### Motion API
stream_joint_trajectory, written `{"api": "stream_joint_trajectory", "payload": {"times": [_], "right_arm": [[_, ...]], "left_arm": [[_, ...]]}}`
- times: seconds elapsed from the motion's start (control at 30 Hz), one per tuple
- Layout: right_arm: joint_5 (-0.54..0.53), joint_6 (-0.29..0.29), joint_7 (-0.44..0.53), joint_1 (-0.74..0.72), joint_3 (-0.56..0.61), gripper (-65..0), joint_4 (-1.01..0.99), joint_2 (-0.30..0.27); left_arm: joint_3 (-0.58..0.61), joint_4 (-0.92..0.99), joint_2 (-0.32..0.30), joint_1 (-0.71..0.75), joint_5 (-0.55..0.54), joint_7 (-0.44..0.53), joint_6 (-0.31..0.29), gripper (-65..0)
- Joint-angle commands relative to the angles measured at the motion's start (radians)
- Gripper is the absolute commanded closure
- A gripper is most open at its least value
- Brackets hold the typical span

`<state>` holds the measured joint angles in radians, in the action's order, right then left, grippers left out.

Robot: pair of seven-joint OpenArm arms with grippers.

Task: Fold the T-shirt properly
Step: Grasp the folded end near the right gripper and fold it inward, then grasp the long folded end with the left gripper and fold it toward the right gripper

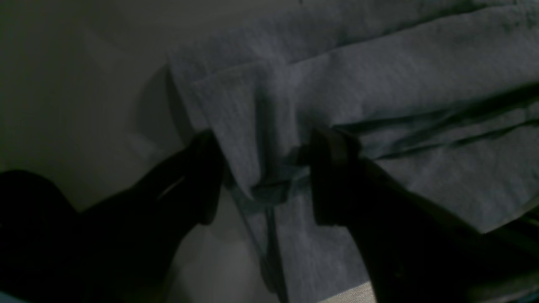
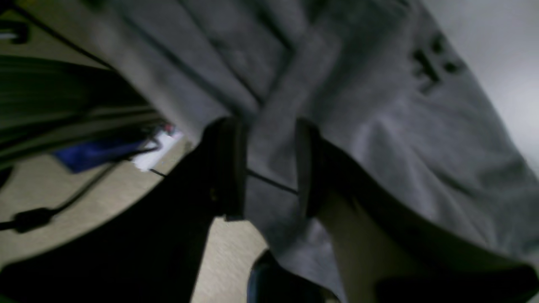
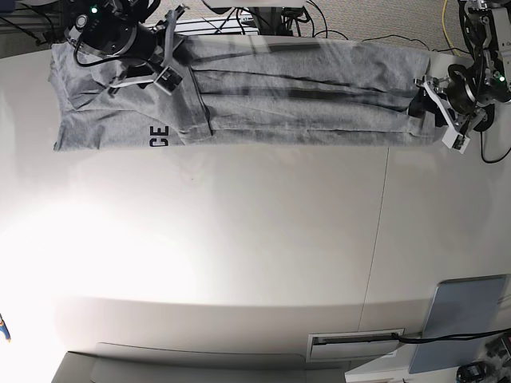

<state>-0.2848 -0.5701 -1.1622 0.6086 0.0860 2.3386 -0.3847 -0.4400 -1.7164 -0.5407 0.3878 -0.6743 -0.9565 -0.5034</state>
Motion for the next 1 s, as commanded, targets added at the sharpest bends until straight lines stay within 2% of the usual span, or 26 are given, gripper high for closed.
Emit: {"api": "stream_joint_trajectory", "payload": {"times": [0.0,0.1,0.3,0.4,0.47,0.63,0.67,0.73,0.87,0.97], "right_arm": [[0.006,-0.001,0.021,-0.007,-0.008,-19.6,0.018,-0.009],[0.032,0.003,0.021,-0.034,-0.026,-19.6,0.018,-0.009],[0.032,0.006,0.022,-0.069,-0.042,-19.6,0.018,-0.009],[0.032,0.006,0.022,-0.072,-0.042,-19.6,0.018,-0.009],[0.032,0.006,0.023,-0.072,-0.042,-19.6,0.018,-0.009],[0.032,0.006,0.034,-0.073,-0.042,-19.6,0.018,-0.009],[0.032,0.006,0.034,-0.074,-0.042,-19.6,0.018,-0.009],[0.035,0.006,0.040,-0.074,-0.042,-19.6,0.018,-0.009],[0.049,0.006,0.041,-0.074,-0.042,-19.6,0.018,-0.009],[0.078,0.006,0.051,-0.074,-0.042,-19.6,0.018,-0.009]], "left_arm": [[-0.008,-0.014,-0.018,-0.003,-0.011,0.016,0.023,-33.5],[-0.008,-0.013,0.000,-0.003,0.019,0.047,0.066,-33.5],[-0.008,0.068,0.042,-0.003,0.023,0.060,0.069,-33.5],[-0.008,0.137,0.043,-0.003,-0.002,0.058,0.068,-33.5],[-0.008,0.181,0.043,-0.003,-0.041,0.054,0.055,-33.5],[-0.008,0.238,0.041,-0.003,-0.187,0.024,-0.019,-33.4],[-0.008,0.240,0.041,-0.003,-0.211,0.017,-0.023,-32.1],[-0.008,0.240,0.041,-0.008,-0.229,0.011,-0.021,-24.9],[-0.008,0.240,0.038,-0.026,-0.217,0.012,-0.018,-0.8],[-0.008,0.240,0.024,-0.058,-0.162,0.011,-0.017,0.0]]}}
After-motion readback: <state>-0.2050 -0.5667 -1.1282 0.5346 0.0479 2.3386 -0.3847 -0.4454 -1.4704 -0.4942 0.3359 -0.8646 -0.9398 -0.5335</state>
